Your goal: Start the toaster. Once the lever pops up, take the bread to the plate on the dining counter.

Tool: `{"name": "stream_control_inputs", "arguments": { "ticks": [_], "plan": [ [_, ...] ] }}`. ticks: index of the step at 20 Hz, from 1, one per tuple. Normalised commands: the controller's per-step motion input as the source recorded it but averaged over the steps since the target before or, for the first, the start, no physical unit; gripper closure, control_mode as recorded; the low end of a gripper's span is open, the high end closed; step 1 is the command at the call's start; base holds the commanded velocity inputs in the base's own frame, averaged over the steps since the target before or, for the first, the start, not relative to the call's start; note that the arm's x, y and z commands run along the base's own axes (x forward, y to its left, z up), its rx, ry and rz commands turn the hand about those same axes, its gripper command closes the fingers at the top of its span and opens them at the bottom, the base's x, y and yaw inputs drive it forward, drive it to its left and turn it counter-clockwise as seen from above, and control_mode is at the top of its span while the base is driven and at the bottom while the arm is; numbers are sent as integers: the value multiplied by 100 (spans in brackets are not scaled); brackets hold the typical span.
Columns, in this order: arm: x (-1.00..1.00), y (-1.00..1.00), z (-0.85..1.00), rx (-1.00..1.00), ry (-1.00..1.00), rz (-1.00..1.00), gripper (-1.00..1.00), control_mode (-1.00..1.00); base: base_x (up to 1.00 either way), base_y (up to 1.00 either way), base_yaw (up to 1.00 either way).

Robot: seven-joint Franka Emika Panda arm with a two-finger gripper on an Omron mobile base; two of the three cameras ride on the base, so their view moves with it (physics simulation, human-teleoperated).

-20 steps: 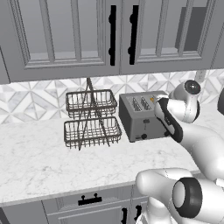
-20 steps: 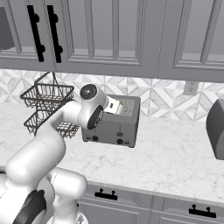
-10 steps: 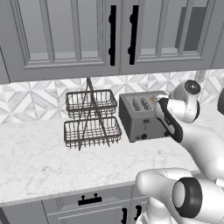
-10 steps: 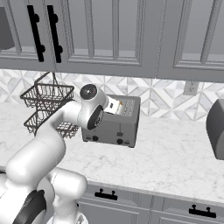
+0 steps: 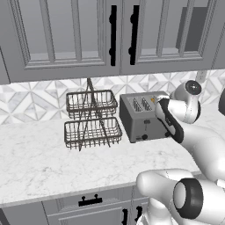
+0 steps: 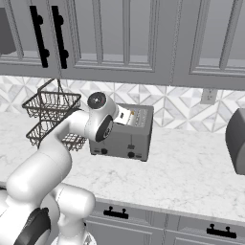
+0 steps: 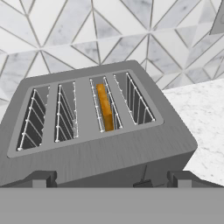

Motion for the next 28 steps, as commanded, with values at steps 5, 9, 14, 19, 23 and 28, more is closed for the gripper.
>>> {"name": "stream_control_inputs", "arguments": {
  "ticks": [5, 9, 14, 19, 23, 28],
  "plan": [
    [0, 0, 0, 0, 0, 0, -100, -100, 0, 0, 0],
    [0, 0, 0, 0, 0, 0, -100, -100, 0, 0, 0],
    [0, 0, 0, 0, 0, 0, -100, -100, 0, 0, 0],
    [0, 0, 0, 0, 0, 0, -100, -100, 0, 0, 0],
    [0, 0, 0, 0, 0, 0, -100, -100, 0, 0, 0],
    [0, 0, 0, 0, 0, 0, -100, -100, 0, 0, 0]
  ]
}}
